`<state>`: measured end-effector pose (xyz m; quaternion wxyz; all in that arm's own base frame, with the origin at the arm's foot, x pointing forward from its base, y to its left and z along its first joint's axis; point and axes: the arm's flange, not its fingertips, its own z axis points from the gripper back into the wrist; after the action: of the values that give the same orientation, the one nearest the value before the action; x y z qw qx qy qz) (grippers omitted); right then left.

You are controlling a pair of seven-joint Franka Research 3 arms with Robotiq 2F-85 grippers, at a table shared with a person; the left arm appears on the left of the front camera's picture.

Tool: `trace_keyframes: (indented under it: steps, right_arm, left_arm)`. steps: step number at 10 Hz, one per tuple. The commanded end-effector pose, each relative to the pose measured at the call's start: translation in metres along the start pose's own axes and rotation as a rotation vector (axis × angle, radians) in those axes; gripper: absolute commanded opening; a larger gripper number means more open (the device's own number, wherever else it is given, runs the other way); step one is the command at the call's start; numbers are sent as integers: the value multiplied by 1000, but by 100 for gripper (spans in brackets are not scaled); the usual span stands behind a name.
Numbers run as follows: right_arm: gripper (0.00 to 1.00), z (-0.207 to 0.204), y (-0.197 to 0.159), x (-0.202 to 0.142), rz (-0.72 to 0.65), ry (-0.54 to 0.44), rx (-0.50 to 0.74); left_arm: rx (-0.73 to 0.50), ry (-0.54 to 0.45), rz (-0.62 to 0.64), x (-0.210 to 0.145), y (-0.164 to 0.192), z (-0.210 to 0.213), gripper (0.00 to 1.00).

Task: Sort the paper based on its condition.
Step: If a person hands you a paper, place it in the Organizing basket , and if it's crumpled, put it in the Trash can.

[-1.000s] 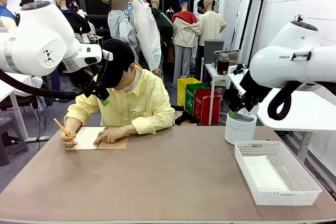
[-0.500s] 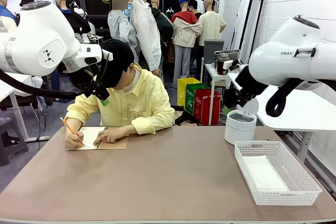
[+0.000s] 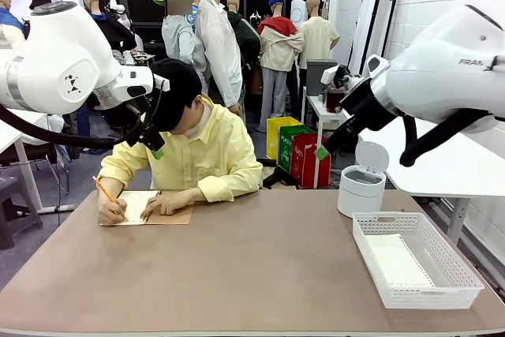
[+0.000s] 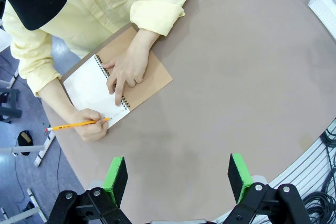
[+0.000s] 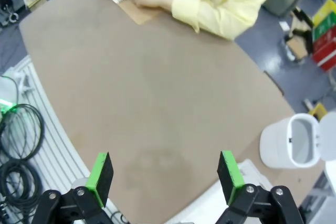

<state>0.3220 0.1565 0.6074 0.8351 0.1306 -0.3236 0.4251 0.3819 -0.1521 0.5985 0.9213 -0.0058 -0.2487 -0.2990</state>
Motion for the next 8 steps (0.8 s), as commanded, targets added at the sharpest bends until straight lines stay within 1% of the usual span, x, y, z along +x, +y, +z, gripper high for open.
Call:
trace_keyframes:
  steps: [1,3,5,6,8]
  right_arm:
    - [100,-3,2,-15,34,-105,41]
    - [100,-3,3,-14,11,-143,5]
    - [100,-6,2,-14,-35,-156,-32]
    - [100,6,3,-9,9,-110,-14]
    - [100,6,3,-9,9,-110,-14]
  left_arm:
    - [2,-2,-1,0,2,1,100]
    - [2,-2,-1,0,2,1,100]
    - [2,-2,-1,0,2,1,100]
    - [2,-2,-1,0,2,1,100]
    - [2,-2,-1,0,2,1,100]
